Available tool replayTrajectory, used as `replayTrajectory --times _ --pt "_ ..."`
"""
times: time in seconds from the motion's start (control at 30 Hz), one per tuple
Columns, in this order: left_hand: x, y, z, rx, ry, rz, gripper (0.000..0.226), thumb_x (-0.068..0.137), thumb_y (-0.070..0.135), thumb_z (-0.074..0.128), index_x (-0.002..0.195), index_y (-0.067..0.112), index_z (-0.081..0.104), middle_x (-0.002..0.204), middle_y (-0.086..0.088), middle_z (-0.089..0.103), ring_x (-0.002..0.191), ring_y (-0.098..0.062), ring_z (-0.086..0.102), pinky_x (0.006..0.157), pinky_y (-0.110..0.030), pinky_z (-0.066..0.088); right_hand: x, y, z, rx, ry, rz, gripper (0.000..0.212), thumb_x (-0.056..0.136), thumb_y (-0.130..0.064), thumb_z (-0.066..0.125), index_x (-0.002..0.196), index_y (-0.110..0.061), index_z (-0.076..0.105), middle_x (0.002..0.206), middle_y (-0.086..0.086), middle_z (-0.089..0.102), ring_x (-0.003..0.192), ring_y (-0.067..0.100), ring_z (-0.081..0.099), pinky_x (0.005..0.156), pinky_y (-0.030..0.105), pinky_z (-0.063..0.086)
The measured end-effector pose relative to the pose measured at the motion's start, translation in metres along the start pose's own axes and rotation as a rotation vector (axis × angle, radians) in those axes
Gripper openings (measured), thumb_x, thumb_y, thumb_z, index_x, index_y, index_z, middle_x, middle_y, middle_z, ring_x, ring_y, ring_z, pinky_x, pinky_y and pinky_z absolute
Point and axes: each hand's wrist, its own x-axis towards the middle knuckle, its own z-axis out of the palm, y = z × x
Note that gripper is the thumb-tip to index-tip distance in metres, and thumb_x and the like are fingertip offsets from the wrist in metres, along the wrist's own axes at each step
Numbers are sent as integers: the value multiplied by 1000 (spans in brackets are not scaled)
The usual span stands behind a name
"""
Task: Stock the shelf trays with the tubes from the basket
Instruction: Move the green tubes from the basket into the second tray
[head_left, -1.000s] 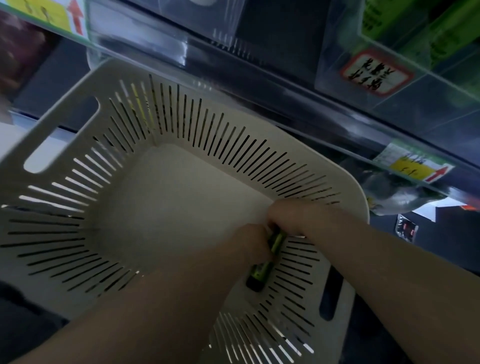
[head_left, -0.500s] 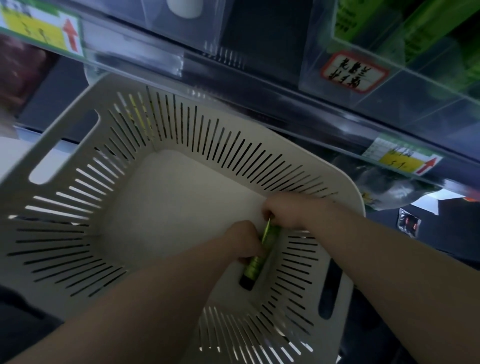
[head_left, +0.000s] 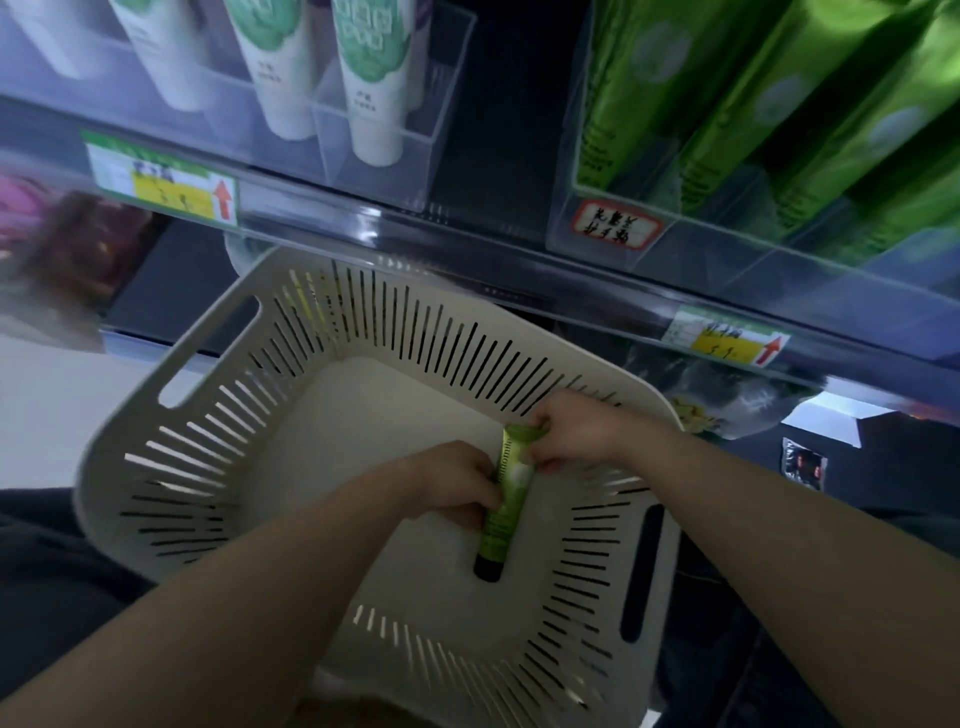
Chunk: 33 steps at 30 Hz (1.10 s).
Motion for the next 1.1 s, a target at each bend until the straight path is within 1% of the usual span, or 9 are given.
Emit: replayTrajectory --times 0.13,0.23,0.3,0.4,0.53,0.63,0.83,1.0,1.1 --pt "-26 10 -7 -100 48 39 11 86 3 59 96 7 59 91 -15 64 80 -26 65 79 -33 57 -19 -11 -1 240 95 -62 10 82 -7 71 88 -6 63 86 11 65 71 16 65 66 23 57" --pt "-46 20 -7 -174 137 99 16 90 17 59 104 10 59 99 -13 65 82 -24 66 75 -32 58 -37 -17 -1 475 168 -122 17 82 -6 70 97 -5 63 95 12 66 78 16 65 67 21 57" --pt "-59 26 -5 -204 189 137 22 92 26 58 106 10 59 100 -13 65 87 -26 67 78 -34 57 -49 -20 -1 636 230 -145 23 81 -4 70 102 -1 61 95 14 65 77 16 65 61 20 57" --pt "-78 39 0 -198 264 210 24 93 34 56 102 12 60 99 -12 66 89 -26 68 81 -35 57 -70 -22 -2 756 308 -194 17 78 -4 73 91 -6 63 91 13 67 76 17 67 62 23 58" --pt "-102 65 11 -192 339 355 14 93 27 56 93 14 61 102 -13 67 90 -22 67 75 -28 56 -105 -25 -9 802 344 -271 15 78 -2 73 89 -6 63 91 15 65 79 19 67 70 28 60" --pt "-116 89 22 -158 394 470 9 93 18 57 86 13 59 100 -17 66 94 -28 67 79 -36 58 -130 -24 -17 826 379 -306 12 79 -1 71 84 -7 62 86 12 65 74 17 67 67 27 60" --pt "-141 132 51 -62 399 631 8 91 14 59 95 8 62 93 -13 65 93 -28 65 85 -45 56 -175 -11 -37 893 488 -401 15 78 0 72 87 -7 62 85 13 67 74 20 69 72 34 59" --pt "-152 173 79 12 401 735 5 91 13 59 91 8 61 87 -11 61 85 -22 63 80 -42 56 -215 5 -59 930 596 -491 13 78 0 72 79 -9 64 78 8 67 67 15 67 64 27 59" --pt "-154 202 97 43 405 780 15 90 13 61 99 2 62 86 -10 60 83 -22 61 82 -46 55 -238 18 -79 966 652 -548 15 78 3 71 78 -10 62 76 7 66 63 13 66 63 26 59"
